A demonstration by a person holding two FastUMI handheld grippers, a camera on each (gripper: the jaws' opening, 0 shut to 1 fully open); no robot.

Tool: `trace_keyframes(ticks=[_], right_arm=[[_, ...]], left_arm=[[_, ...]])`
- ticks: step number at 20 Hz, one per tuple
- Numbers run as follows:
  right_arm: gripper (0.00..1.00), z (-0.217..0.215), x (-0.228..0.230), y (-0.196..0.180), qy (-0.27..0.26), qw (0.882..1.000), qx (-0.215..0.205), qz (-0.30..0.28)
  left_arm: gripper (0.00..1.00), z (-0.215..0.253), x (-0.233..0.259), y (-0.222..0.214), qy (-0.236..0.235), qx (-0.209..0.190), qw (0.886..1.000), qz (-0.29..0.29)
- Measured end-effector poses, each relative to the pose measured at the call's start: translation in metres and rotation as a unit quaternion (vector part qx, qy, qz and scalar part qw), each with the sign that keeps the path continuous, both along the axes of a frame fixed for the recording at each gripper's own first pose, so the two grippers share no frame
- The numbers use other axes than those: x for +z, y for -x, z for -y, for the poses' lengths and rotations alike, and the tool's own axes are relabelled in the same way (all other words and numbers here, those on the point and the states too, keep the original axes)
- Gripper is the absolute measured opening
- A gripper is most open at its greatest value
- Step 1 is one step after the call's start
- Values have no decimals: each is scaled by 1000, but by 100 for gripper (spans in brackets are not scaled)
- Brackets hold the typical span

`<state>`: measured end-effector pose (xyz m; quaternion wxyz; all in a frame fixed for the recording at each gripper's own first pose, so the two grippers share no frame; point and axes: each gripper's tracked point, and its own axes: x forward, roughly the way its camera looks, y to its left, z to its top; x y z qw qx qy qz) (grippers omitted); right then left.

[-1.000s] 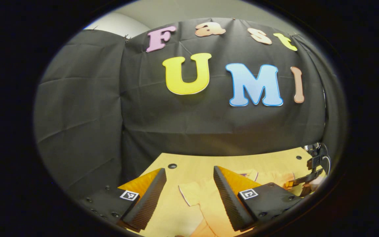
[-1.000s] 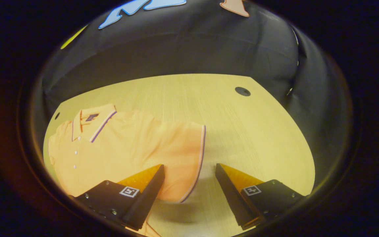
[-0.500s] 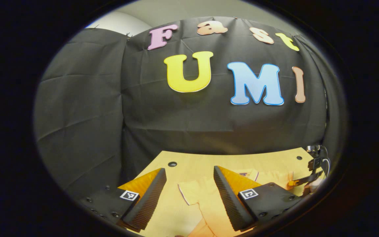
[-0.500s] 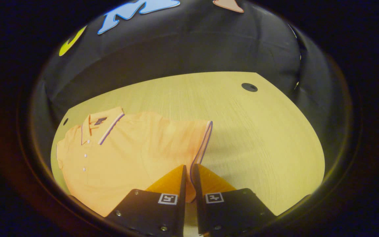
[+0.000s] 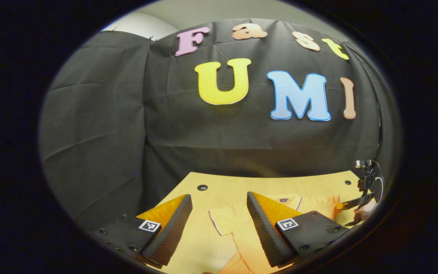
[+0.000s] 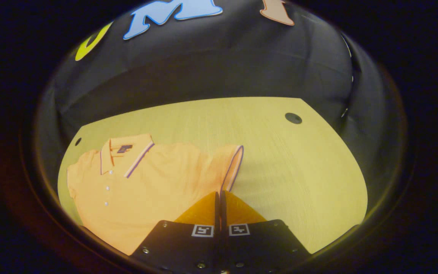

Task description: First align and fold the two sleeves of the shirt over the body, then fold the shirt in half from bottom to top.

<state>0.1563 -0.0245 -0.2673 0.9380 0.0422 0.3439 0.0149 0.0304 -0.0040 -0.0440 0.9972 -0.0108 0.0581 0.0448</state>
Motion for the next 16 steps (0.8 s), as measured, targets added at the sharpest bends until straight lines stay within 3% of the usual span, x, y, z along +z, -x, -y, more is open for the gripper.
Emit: trace_keyframes(ticks=[4, 9, 15, 16], right_arm=[[0, -47, 33, -8, 12, 998, 59, 36], [0, -110, 36, -2, 16, 991, 125, 41], [0, -135, 18, 6, 36, 988, 149, 23], [4, -138, 16, 5, 33, 988, 151, 20]], left_arm=[[94, -4, -2, 1, 3, 1, 1000, -2], [95, -12, -7, 5, 5, 7, 1000, -8], [95, -21, -12, 7, 1, 12, 1000, -16], [95, -22, -13, 6, 1, 11, 1000, -17]])
